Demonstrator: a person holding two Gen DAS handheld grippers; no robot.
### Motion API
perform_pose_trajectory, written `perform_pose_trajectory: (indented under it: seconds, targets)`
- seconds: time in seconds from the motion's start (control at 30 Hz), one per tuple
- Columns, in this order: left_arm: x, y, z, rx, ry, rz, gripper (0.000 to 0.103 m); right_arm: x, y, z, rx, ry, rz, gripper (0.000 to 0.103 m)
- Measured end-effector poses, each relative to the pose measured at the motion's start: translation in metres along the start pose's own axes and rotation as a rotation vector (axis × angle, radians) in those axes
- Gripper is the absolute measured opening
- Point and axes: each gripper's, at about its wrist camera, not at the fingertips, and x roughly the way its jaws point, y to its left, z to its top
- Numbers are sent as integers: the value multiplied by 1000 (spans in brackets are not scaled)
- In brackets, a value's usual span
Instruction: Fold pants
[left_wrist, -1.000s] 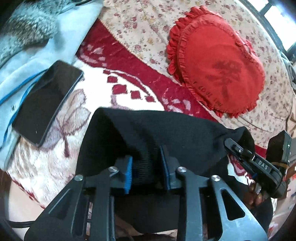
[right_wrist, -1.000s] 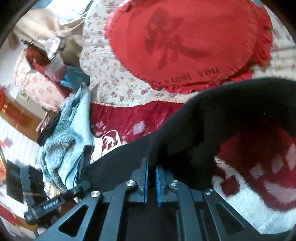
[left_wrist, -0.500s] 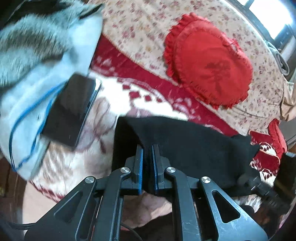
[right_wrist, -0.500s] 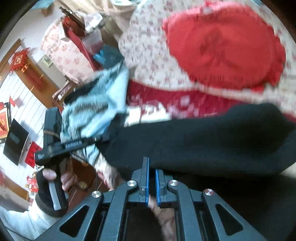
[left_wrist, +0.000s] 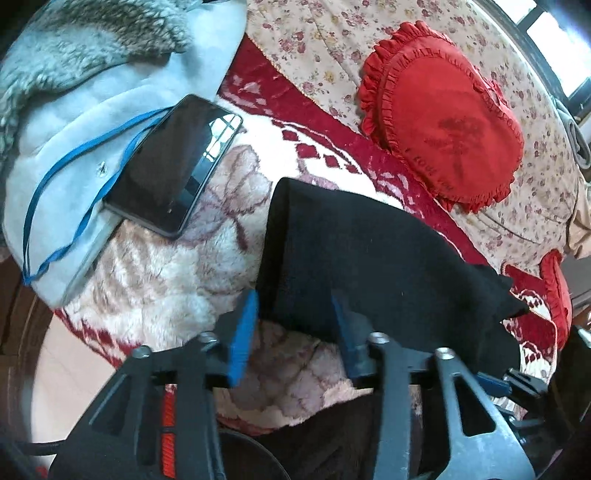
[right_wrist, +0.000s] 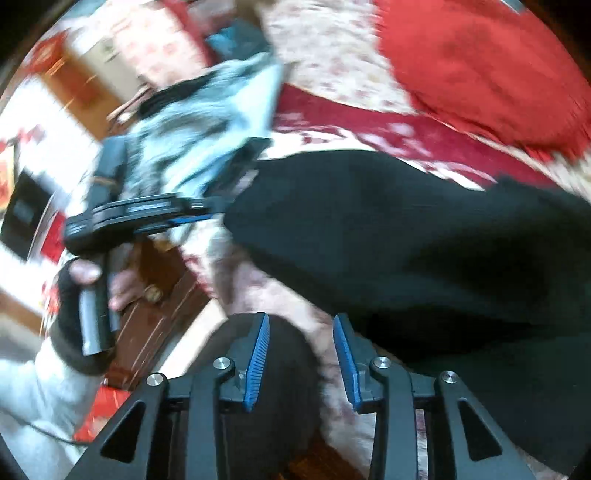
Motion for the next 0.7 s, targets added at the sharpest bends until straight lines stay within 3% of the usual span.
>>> perform_pose_trajectory:
  seconds: [0.13, 0.3, 0.5, 0.57, 0.63, 0.7]
  targets:
    - [2, 3, -4, -12, 12, 23, 49, 14, 26, 16, -116, -53, -43, 44]
    - [9, 8, 0, -51, 22, 25, 55, 59, 42, 36, -247, 3, -120, 45]
    - [4, 25, 8, -106, 2, 29, 55, 99, 55, 54, -387, 35, -168, 44]
    - [0, 29, 11, -112, -7, 37, 55, 105, 50, 62, -365, 37, -150, 37]
    - [-2, 32, 12, -115, -9, 39, 55, 106, 39, 72, -287, 28, -88, 19]
    - [-4, 33, 11, -114, -11, 35, 55, 105, 28, 81, -202, 16, -13, 12]
